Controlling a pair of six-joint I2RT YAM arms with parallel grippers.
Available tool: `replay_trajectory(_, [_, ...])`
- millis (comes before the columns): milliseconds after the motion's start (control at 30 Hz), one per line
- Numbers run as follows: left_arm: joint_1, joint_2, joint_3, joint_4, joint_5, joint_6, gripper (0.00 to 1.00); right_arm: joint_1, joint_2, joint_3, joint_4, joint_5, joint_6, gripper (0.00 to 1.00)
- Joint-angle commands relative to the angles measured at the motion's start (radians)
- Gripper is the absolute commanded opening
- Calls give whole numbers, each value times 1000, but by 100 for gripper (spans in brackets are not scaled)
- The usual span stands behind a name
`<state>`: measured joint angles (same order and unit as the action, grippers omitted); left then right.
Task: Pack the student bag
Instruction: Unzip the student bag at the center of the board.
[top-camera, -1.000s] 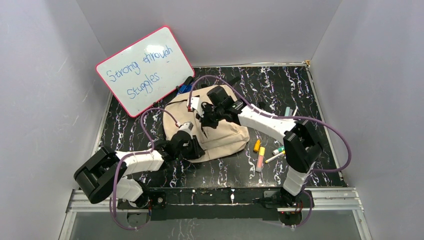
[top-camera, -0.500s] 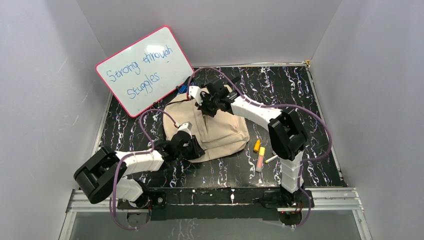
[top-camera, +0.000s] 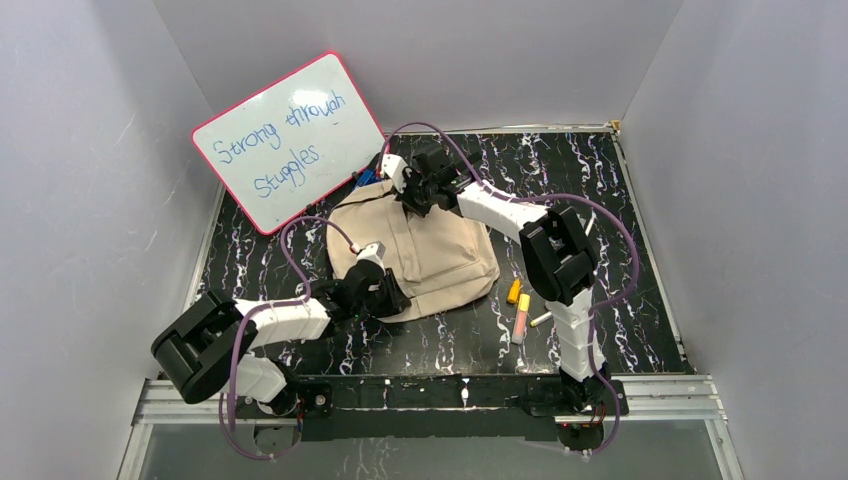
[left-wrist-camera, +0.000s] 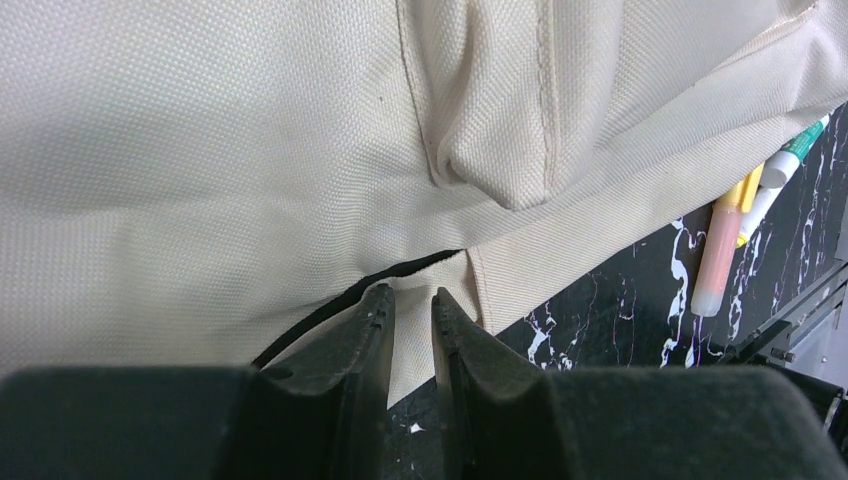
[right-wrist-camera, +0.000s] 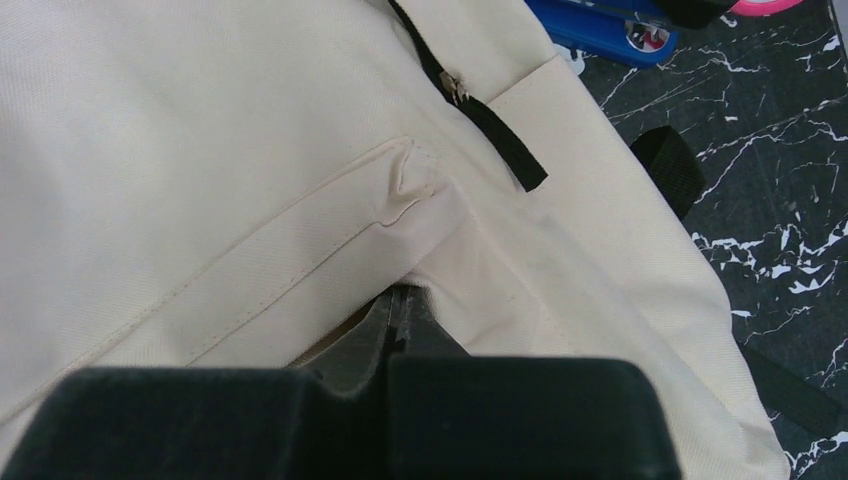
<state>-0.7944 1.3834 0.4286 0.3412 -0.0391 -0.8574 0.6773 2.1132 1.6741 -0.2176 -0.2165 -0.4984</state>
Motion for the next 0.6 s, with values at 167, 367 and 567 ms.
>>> replay_trajectory(167, [-3,61,-45,-197,-73,20,20,-36,8,43,233,59,26,0])
replay_trajectory(367, [-3,69,-46,-199,-73,20,20,-36,-27,-2,340,80,42,0])
replay_trajectory(567, [-5,74,-42,-199,-74,20,20,-35,-51,-17,384,99,28,0])
